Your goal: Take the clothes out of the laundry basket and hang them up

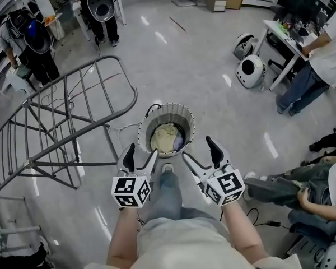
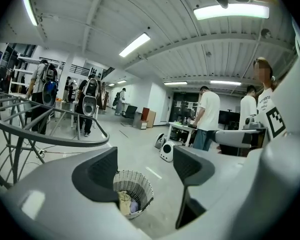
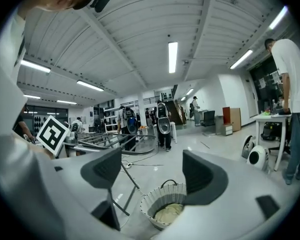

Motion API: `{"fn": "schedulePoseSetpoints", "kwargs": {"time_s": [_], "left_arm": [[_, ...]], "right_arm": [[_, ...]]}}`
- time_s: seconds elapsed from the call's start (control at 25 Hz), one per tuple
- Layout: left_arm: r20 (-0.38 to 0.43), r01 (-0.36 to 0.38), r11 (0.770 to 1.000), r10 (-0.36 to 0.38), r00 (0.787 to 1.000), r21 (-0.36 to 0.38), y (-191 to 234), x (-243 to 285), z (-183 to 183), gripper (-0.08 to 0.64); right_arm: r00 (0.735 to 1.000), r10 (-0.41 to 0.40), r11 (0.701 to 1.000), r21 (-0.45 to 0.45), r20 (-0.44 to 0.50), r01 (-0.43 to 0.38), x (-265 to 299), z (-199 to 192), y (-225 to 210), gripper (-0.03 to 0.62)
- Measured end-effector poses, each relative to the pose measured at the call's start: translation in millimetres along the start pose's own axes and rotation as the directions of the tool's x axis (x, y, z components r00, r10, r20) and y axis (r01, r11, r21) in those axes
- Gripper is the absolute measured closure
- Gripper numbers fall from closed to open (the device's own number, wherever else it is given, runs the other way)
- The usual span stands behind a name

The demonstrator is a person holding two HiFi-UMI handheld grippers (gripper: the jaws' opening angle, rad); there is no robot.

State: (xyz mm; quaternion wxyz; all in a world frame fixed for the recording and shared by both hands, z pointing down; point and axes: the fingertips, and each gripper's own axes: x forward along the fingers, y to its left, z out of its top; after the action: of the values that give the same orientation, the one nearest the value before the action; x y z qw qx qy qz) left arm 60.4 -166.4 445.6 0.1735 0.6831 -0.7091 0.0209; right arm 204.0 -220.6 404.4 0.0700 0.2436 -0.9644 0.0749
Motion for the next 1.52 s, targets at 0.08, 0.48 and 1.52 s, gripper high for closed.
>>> {"fn": "schedulePoseSetpoints", "kwargs": {"time_s": [0.08, 0.48, 1.52], "left_arm": [[-0.020, 0.008, 1.000, -0.008, 1.000, -0.013, 9, 23, -6, 0.227], [-0.183, 0.046, 0.996, -0.058, 0.981, -0.072, 57, 152, -70, 0.227], [-0.673, 0.187, 0.982, -0.166, 0.720, -0.042, 88, 380, -421, 0.227]], "right_arm": [[1.000, -0.014, 1.000, 0.004, -0.016, 0.014, 13, -8, -12, 0.227], [0.989, -0.071, 0.995, 0.058, -0.130, 0.079, 91, -63, -80, 0.228], [0.938, -0.211, 0.935, 0.224, -0.275, 0.276, 175, -279, -217, 0.233]]}}
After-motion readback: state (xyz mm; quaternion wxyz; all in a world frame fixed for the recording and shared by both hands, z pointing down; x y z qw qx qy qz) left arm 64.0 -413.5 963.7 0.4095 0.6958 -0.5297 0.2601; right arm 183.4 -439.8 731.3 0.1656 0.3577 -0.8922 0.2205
